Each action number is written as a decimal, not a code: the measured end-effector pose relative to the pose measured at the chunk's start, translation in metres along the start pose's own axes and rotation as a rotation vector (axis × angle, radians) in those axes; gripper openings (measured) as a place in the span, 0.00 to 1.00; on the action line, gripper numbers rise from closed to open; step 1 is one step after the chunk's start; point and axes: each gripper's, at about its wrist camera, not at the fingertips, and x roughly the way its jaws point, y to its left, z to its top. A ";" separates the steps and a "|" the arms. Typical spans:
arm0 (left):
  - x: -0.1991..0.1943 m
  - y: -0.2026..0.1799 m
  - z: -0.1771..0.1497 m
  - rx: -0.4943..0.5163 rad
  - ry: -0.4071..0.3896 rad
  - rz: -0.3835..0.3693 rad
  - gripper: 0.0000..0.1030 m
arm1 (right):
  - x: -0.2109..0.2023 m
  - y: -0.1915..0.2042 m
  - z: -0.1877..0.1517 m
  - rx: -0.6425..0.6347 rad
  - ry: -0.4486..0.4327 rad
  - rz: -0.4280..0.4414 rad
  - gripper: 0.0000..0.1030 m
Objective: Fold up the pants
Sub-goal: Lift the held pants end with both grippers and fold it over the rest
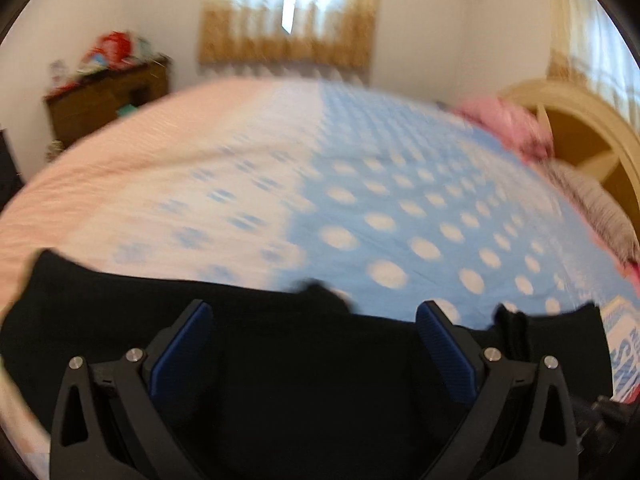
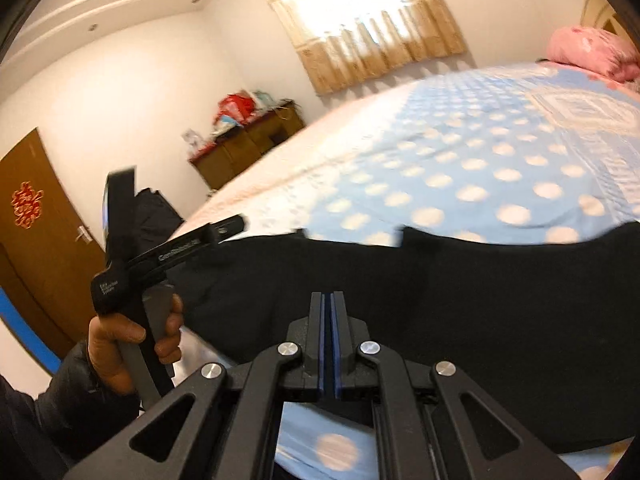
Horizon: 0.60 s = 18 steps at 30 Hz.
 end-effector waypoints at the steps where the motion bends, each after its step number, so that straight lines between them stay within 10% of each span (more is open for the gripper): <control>1: -0.012 0.017 -0.001 -0.026 -0.038 0.034 1.00 | 0.005 0.008 -0.001 -0.007 0.006 0.020 0.03; 8: -0.065 0.146 -0.022 -0.387 -0.191 0.333 1.00 | 0.033 0.051 -0.013 -0.119 0.086 0.090 0.03; 18: -0.046 0.161 -0.068 -0.566 -0.153 0.366 0.76 | 0.027 0.038 -0.017 -0.062 0.095 0.054 0.03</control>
